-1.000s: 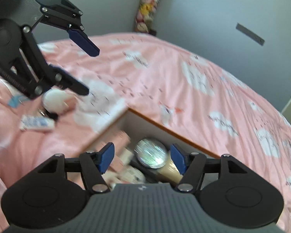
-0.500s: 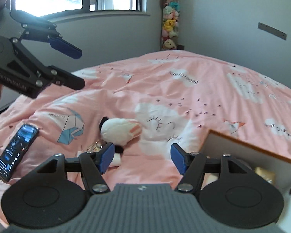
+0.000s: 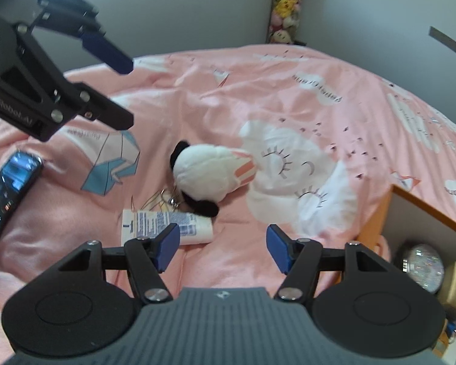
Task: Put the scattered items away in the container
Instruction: 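Move both tools back to the panda plush and lotion tube, then grasp the panda plush with the left tool while the right tool grasps the folded card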
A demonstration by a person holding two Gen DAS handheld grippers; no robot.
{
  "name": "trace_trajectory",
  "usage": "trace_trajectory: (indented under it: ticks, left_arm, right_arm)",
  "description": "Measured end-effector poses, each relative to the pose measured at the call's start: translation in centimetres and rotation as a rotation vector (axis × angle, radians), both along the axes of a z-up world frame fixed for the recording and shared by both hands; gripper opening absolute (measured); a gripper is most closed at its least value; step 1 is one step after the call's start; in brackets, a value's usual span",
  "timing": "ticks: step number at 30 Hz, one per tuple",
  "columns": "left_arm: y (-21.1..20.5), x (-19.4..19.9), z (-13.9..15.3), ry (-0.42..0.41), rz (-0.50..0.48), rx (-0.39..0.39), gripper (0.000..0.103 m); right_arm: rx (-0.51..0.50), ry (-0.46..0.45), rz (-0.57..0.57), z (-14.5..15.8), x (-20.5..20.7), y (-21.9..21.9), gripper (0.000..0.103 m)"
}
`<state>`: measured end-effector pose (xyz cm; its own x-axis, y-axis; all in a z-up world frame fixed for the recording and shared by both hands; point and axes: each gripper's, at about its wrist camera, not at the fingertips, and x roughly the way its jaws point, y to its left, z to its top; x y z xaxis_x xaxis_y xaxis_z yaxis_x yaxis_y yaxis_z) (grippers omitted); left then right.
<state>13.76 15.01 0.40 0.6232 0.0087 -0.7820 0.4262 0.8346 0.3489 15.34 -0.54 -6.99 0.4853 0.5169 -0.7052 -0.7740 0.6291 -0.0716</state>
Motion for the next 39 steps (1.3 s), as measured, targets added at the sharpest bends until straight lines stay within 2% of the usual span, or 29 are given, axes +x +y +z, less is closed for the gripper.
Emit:
trace_trajectory:
  ticks: [5, 16, 21, 29, 34, 39]
  left_arm:
    - [1.0, 0.9, -2.0, 0.041, -0.008, -0.004, 0.069]
    - [2.8, 3.2, -5.0, 0.105, -0.006, 0.004, 0.069]
    - [3.1, 3.8, -6.3, 0.135, -0.023, 0.012, 0.069]
    - [3.6, 4.9, -8.2, 0.162, -0.028, 0.019, 0.069]
    - [3.8, 5.4, -8.4, 0.165, -0.021, 0.007, 0.069]
    - [3.8, 5.4, -8.4, 0.167, -0.024, 0.011, 0.069]
  right_arm:
    - [-0.073, -0.017, 0.063, -2.0, 0.2, 1.7, 0.061]
    - [-0.214, -0.117, 0.227, -5.2, 0.5, 5.4, 0.049]
    - [-0.255, -0.157, 0.313, -6.6, 0.4, 6.6, 0.048]
    - [-0.269, -0.176, 0.386, -8.1, 0.3, 7.3, 0.048]
    - [-0.303, -0.229, 0.455, -9.1, -0.7, 7.9, 0.049]
    - [-0.313, -0.262, 0.476, -9.5, -0.9, 8.6, 0.053]
